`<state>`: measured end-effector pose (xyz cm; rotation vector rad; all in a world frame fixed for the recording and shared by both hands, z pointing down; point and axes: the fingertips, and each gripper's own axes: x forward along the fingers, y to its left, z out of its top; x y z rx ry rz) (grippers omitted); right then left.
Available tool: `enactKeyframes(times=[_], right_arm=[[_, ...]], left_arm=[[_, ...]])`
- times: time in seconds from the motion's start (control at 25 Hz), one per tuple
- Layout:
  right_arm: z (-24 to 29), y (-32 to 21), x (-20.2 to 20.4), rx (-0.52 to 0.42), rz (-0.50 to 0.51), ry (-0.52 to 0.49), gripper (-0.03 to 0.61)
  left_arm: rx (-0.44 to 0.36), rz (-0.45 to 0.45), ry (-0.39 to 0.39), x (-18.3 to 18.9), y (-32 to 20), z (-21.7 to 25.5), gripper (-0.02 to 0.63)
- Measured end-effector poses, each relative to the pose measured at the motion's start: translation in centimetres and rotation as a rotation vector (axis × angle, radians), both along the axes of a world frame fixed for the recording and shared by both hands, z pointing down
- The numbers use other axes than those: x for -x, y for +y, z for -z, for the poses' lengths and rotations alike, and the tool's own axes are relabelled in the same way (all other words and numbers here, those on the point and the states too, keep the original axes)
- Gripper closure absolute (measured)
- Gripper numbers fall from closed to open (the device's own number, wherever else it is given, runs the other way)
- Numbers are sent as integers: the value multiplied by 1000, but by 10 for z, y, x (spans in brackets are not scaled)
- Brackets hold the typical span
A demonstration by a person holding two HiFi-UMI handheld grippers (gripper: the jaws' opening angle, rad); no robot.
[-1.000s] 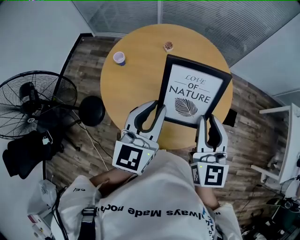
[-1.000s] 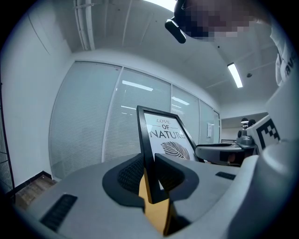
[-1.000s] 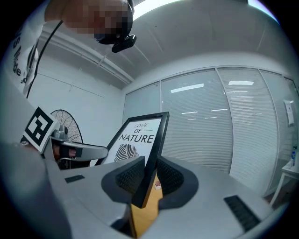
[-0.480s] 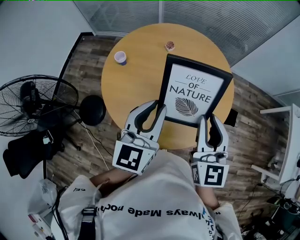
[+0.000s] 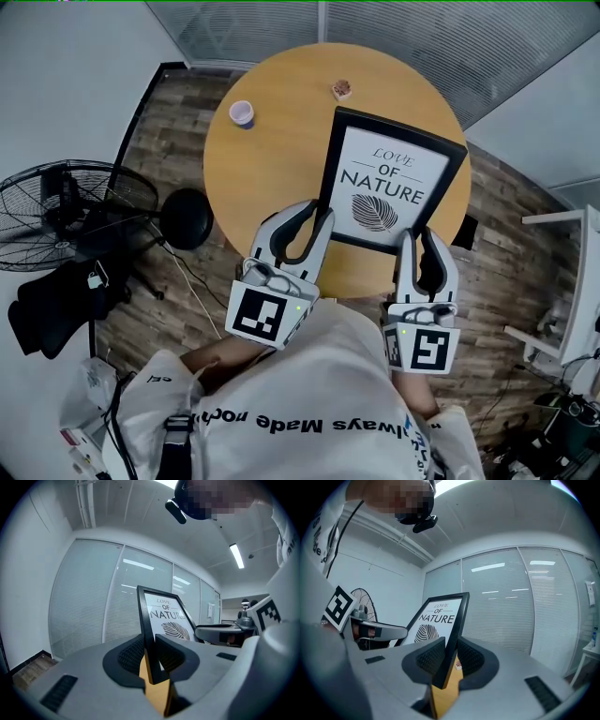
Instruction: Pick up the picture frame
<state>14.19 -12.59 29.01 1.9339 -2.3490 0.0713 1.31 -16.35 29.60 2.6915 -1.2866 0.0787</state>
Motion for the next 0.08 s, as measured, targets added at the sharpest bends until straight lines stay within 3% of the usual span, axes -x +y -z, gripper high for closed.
enactKeyframes(times=[0.08], right_arm=[[-1, -1, 0, 3, -2, -1, 480]], left_arm=[[4, -2, -1, 0, 0, -1, 525]])
